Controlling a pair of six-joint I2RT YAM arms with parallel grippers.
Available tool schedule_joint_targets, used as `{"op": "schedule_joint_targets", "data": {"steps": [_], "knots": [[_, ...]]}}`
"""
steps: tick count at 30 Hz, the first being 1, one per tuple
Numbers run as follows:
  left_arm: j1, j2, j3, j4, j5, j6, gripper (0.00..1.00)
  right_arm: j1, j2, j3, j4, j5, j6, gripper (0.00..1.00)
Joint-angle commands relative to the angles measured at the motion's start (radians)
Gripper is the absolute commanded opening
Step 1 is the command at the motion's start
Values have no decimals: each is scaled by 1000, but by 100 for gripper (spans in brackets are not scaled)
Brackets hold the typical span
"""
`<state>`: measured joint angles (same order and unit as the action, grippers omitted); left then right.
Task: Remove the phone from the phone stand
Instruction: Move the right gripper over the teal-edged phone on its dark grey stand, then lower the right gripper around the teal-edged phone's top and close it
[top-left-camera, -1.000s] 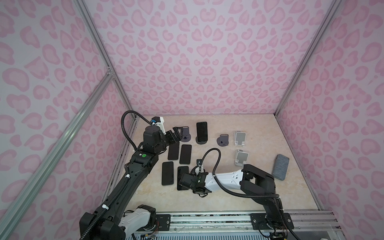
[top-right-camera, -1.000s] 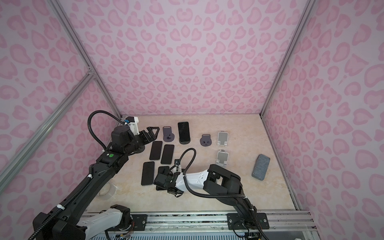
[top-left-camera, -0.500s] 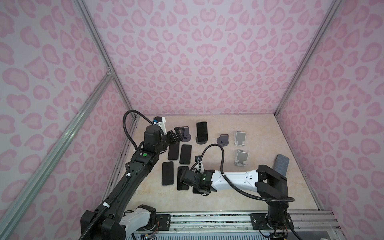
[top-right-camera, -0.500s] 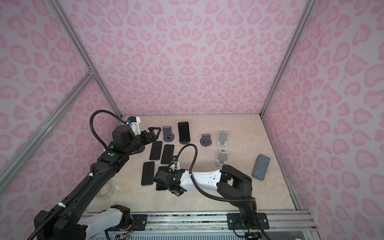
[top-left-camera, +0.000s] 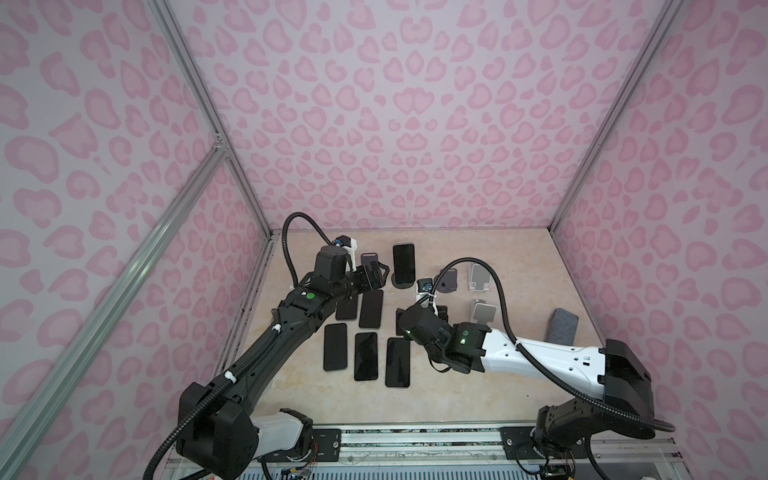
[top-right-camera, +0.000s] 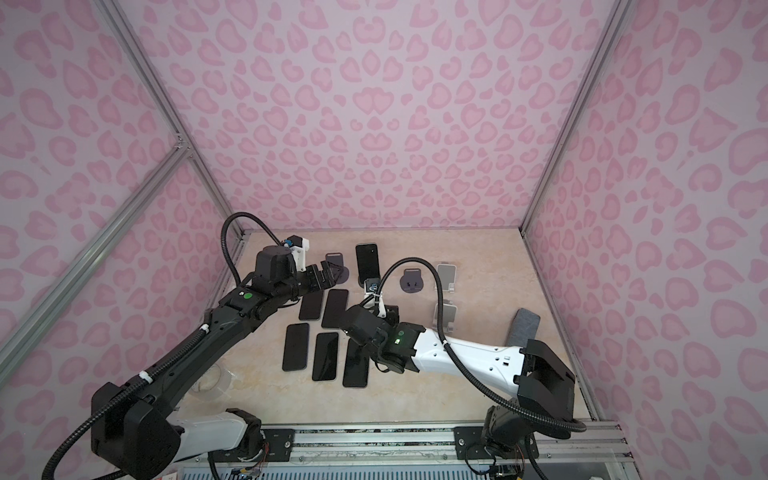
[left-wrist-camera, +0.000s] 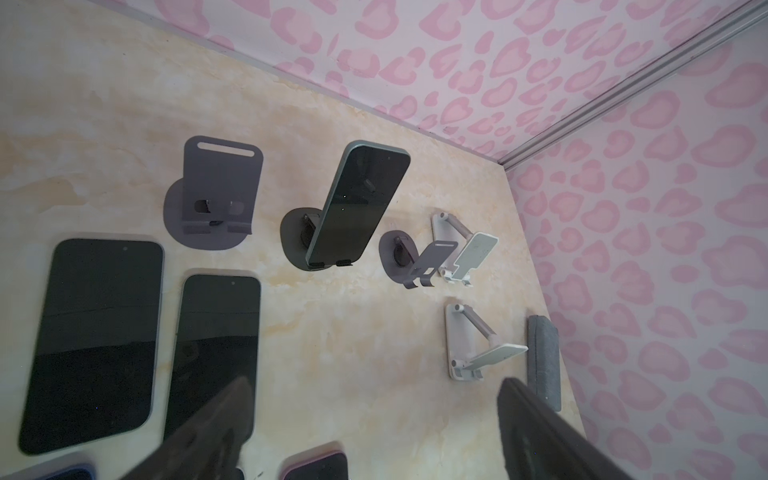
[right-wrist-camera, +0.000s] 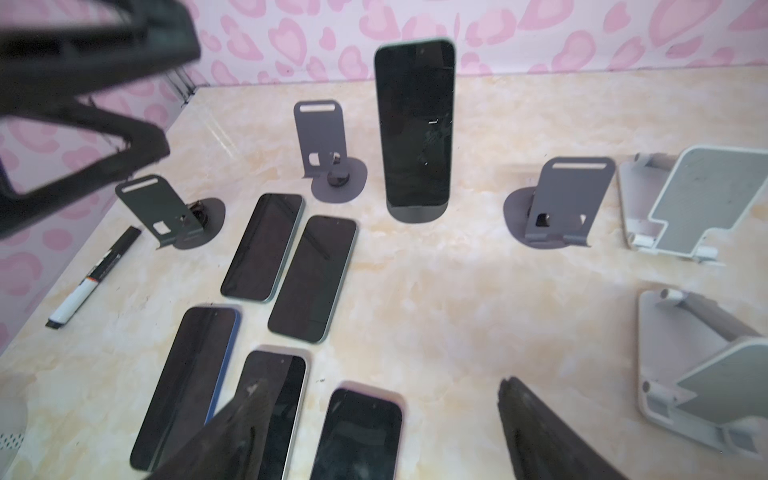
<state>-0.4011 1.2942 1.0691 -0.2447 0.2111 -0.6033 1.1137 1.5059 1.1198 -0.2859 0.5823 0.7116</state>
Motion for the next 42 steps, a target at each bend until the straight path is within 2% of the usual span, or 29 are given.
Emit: {"op": "schedule_joint_targets", "data": {"steps": [1, 4, 8, 10, 12, 15, 18, 20, 24, 28, 36, 42], "knots": [[-1, 10, 12, -14, -4, 11, 95, -23, -14, -11, 57, -5, -91, 90], [-1, 16, 15, -19, -10, 10, 95, -43, -25, -16, 53, -38, -122, 91], [1, 18, 21, -25, -14, 8, 95, -112, -58, -62, 111, -198, -121, 95], [1, 12, 21, -27, -29, 10, 95, -157, -56, -73, 138, -235, -91, 95], [3, 6, 21, -33, -50, 11, 95, -207, -36, -68, 123, -169, -13, 92], [5, -8, 18, -37, -87, 13, 95, -246, -18, -74, 167, -105, -35, 87], [8, -16, 14, -39, -109, 7, 95, -255, -1, -36, 178, -158, -165, 90], [11, -18, 15, -41, -113, 3, 95, -258, 27, 21, 135, -150, -216, 95], [28, -24, 14, -42, -106, -9, 95, -277, 66, 78, 145, -228, -301, 97], [47, -32, 9, -32, -95, -19, 95, -285, 142, 183, 89, -226, -333, 97], [55, -32, 6, -31, -104, -18, 95, -303, 271, 318, 71, -206, -306, 98], [60, -27, 6, -30, -99, -18, 95, -317, 346, 356, 154, -220, -356, 99]]}}
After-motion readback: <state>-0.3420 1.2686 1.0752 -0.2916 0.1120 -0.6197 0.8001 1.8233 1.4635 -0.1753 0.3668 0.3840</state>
